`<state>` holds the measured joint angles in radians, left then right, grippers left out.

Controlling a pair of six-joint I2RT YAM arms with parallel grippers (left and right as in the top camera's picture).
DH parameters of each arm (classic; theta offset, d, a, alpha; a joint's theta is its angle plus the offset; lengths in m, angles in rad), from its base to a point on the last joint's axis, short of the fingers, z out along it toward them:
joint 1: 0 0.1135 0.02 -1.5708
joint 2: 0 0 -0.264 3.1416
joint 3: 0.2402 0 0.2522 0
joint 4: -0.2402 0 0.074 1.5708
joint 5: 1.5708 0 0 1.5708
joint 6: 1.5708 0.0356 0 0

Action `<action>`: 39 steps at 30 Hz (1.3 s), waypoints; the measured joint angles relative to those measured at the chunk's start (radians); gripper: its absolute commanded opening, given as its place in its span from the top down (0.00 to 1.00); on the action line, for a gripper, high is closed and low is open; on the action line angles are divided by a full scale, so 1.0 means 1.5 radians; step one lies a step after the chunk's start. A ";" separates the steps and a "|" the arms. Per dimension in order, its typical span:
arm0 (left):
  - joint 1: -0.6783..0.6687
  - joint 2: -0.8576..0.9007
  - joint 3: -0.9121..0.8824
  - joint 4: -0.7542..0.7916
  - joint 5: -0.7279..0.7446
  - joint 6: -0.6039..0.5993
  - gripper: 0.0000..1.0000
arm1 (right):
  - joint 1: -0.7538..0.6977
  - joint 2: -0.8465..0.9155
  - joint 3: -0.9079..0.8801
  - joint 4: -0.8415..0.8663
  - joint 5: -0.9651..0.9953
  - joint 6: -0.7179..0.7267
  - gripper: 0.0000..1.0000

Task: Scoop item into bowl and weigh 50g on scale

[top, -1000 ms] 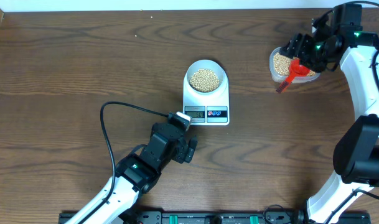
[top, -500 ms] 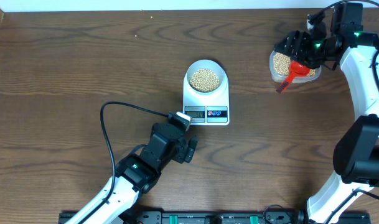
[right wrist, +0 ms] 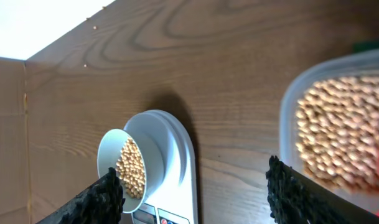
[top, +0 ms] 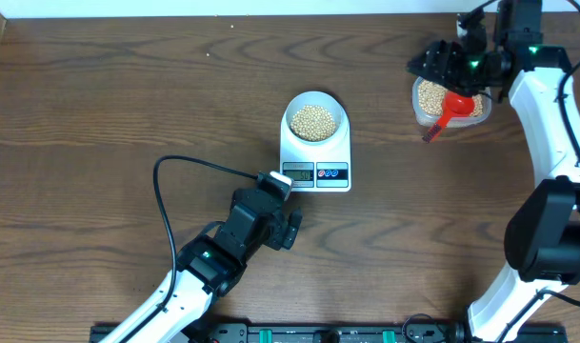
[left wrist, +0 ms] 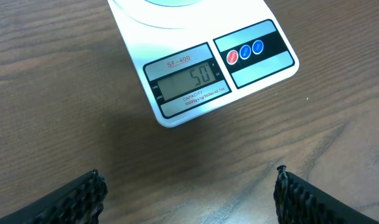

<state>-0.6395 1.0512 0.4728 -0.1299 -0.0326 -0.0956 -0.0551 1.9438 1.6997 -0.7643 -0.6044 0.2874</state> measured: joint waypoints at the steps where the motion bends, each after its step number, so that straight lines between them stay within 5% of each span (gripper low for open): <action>1: 0.000 0.000 0.000 0.000 0.000 0.000 0.12 | 0.004 0.000 0.000 0.005 0.000 -0.001 0.27; 39: 0.000 0.000 0.000 0.000 0.000 0.000 0.12 | 0.114 0.000 0.001 0.042 0.087 -0.029 0.20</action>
<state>-0.6399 1.0512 0.4728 -0.1299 -0.0326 -0.0956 0.1165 1.9438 1.7008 -0.7010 -0.4740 0.2436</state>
